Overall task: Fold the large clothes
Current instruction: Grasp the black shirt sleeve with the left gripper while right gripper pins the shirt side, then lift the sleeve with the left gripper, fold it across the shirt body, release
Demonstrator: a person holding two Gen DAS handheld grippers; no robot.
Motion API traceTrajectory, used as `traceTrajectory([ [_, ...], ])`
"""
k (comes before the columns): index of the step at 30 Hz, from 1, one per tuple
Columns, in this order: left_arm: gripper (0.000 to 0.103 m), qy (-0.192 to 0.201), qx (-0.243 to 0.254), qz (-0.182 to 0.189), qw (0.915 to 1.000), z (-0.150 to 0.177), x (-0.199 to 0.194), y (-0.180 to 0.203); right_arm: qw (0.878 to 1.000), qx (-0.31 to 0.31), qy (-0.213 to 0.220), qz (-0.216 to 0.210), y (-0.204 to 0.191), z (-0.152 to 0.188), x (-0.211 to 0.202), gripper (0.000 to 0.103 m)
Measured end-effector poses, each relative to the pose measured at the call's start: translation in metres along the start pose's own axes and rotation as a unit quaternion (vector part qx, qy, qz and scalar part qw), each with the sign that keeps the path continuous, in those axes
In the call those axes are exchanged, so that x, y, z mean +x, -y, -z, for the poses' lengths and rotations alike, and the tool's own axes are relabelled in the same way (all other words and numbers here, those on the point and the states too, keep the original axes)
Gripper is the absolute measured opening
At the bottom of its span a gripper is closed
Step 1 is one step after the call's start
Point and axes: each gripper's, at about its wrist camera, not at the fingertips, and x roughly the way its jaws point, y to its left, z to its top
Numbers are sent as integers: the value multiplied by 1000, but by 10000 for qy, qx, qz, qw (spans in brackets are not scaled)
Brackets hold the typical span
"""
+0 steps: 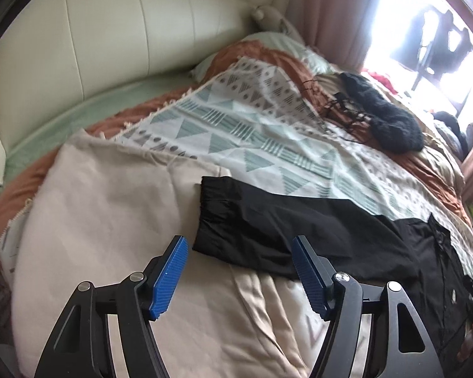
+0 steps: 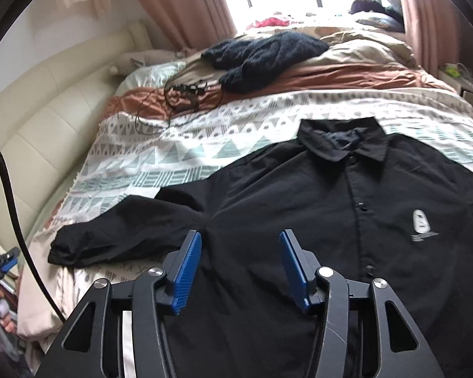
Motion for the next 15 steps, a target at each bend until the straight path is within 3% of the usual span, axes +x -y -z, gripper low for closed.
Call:
traceTrajectory([
  [2, 70, -119, -71, -109, 9998, -4, 20, -7, 10000, -49, -85, -4, -2, -1, 14, 50],
  [6, 70, -396, -271, -230, 9986, -7, 56, -21, 9994, -59, -333, -107, -4, -2, 44, 34],
  [10, 70, -597, -467, -182, 9970, -4, 83, -31, 9985, -8, -509, -204, -10, -4, 66, 31],
  [11, 64, -652, -510, -143, 9965, -3, 89, -32, 9981, 14, -556, -260, -12, -4, 72, 28],
  [12, 46, -721, -585, -85, 9956, -1, 96, -33, 9976, 36, -608, -331, -15, -4, 78, 24],
  [15, 34, -707, -853, -47, 9938, 0, 100, -37, 9960, 112, -737, -498, -22, -5, 93, 16],
])
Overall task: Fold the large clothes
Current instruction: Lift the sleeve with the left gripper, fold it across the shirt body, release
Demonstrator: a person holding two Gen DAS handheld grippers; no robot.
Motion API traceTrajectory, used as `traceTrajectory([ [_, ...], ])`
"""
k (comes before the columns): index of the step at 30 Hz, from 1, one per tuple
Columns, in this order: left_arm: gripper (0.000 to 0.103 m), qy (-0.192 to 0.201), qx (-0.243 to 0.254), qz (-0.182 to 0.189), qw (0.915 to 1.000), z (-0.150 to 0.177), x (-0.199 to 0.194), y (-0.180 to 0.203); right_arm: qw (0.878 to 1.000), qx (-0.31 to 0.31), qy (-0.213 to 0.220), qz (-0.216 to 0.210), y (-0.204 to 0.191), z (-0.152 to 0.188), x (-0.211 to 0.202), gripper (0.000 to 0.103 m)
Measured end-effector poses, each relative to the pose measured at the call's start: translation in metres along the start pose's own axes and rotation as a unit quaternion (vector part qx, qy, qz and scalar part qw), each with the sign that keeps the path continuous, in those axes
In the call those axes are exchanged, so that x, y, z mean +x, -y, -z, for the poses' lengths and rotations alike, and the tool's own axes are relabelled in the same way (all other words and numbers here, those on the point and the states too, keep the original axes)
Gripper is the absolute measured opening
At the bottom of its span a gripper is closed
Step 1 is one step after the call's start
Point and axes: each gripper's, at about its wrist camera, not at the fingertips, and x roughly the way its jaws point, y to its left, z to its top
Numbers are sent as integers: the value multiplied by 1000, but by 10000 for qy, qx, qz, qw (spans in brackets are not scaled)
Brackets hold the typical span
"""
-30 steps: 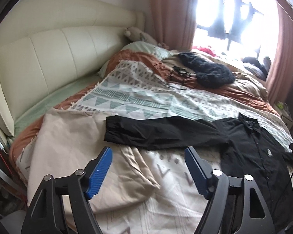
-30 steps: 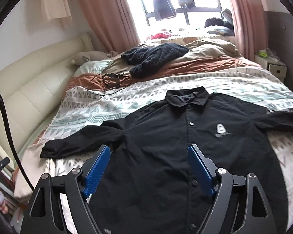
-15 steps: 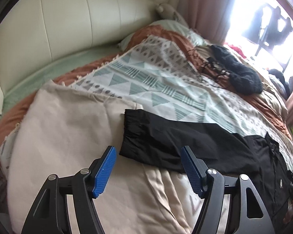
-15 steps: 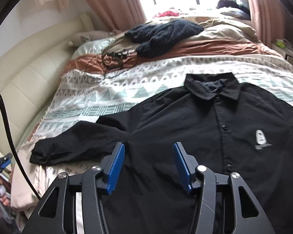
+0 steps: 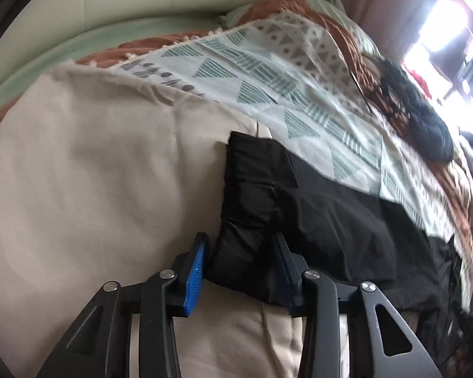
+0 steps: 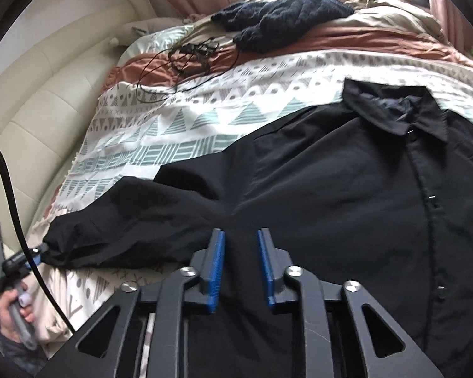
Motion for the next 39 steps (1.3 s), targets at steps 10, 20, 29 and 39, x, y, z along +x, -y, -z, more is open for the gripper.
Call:
traceTrajectory([
  [10, 6, 608, 403, 480, 9962, -14, -72, 47, 9966, 421, -660, -247, -1, 6, 70, 11],
  [20, 6, 1243, 1154, 1260, 9774, -15, -188, 159, 9919, 986, -431, -667, 29, 15, -10, 46],
  [29, 5, 1422, 2126, 1804, 9497, 30, -257, 305, 9915, 1152, 548, -253, 88, 48, -152, 58],
  [39, 6, 1149, 2749, 2070, 9319, 82, -262, 425, 9739, 1947, 1168, 43, 178, 56, -214, 58],
])
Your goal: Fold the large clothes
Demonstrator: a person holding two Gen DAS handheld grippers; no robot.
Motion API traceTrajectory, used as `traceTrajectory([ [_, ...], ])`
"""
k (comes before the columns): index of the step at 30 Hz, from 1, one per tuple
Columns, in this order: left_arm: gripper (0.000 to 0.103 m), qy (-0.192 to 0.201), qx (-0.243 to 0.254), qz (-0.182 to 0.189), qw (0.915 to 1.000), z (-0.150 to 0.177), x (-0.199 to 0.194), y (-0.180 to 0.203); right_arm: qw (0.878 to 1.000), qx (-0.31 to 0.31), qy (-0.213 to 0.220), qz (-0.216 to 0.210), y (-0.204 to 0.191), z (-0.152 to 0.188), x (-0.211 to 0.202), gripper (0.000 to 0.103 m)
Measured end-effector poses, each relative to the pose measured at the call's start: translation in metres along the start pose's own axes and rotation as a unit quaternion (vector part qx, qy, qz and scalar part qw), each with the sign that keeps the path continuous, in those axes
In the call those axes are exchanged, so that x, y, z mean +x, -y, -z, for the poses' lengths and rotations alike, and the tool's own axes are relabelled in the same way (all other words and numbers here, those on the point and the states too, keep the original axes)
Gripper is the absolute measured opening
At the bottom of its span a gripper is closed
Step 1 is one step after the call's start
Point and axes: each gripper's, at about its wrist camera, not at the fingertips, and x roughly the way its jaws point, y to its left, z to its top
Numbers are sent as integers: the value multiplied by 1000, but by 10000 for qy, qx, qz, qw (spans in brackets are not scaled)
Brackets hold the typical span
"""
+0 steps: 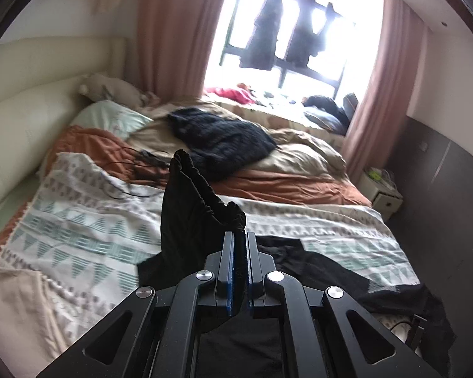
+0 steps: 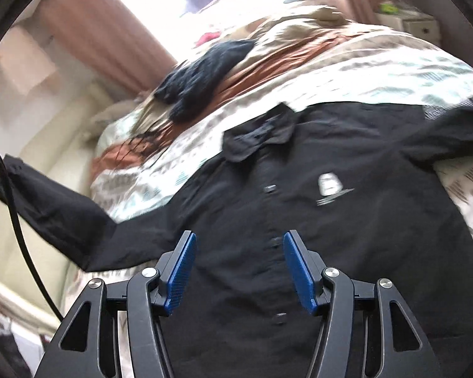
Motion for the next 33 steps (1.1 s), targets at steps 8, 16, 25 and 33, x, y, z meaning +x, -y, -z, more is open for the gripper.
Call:
traceTrajectory([
  [8, 6, -285, 393, 353, 9982, -2, 42, 80, 9983, 540, 189, 61, 56, -21, -13, 58],
  [16, 6, -575, 599, 856, 9929, 7, 93, 143, 9923, 1183, 329, 139, 103, -33, -13, 58],
  [25, 86, -1111, 1186, 1157, 9799, 51, 136, 183, 9840, 1694, 514, 222, 136, -37, -21, 58],
  [33, 86, -1009, 311, 830, 9909, 89, 119, 110, 9788, 1993, 458, 75, 149, -37, -16, 58],
])
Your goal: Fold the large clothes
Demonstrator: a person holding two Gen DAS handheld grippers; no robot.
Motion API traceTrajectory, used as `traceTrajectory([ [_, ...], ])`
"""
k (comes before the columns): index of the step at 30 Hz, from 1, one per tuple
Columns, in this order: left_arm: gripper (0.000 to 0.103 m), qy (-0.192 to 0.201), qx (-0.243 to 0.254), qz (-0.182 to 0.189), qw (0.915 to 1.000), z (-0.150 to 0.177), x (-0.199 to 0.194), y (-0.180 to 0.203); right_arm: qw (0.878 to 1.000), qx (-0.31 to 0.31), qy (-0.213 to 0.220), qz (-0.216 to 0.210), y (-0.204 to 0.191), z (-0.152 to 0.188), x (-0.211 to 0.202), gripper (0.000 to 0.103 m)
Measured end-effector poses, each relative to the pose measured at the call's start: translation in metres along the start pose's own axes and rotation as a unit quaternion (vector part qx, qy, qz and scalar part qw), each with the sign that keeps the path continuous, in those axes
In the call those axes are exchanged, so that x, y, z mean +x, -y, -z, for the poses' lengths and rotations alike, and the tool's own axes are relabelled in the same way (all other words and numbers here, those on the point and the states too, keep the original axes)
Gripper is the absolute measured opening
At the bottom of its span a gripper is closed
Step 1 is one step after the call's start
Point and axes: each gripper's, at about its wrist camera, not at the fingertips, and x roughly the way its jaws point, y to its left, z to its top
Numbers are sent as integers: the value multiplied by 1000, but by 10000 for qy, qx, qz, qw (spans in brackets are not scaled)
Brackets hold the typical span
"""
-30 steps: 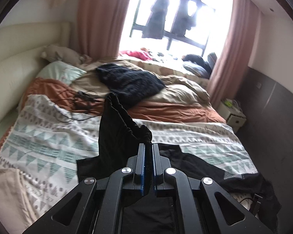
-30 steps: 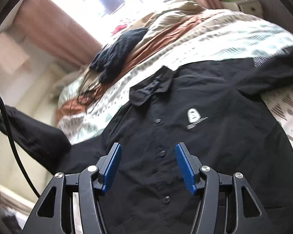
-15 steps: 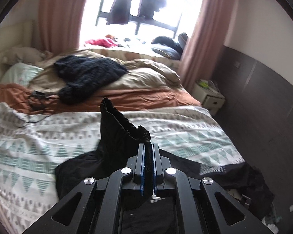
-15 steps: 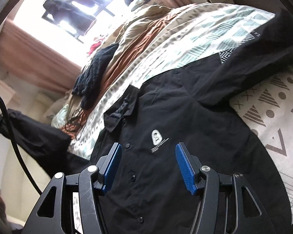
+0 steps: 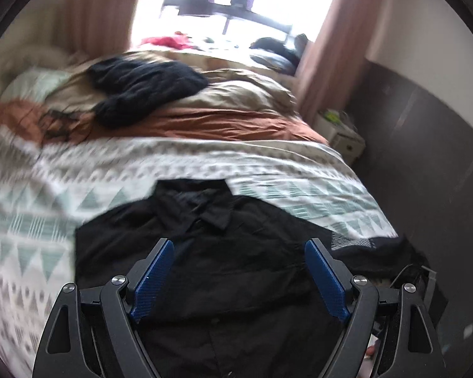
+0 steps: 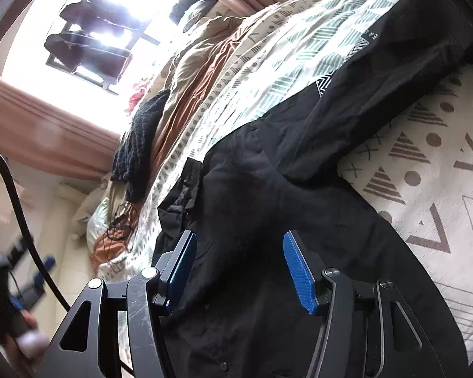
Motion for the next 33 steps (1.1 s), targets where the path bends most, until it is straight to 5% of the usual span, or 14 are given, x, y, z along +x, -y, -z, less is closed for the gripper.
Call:
traceTrajectory([
  [9, 86, 144, -1173, -674, 9907, 71, -25, -97, 9993, -103, 109, 339, 0, 2, 4, 58],
  [16, 86, 71, -1289, -1056, 9860, 96, -12, -137, 9997, 134, -204, 64, 7, 12, 30, 49],
  [21, 74, -154, -1504, -1144, 9819, 111, 11, -166, 9984, 47, -173, 538, 6, 19, 55, 47],
  [24, 64, -337, -1703, -1134, 9783, 119, 24, -181, 9980, 146, -169, 591, 12, 20, 76, 36],
  [33, 63, -399, -1681, -1292, 9764, 123, 32, -188, 9986, 407, -114, 304, 20, 9, 118, 12],
])
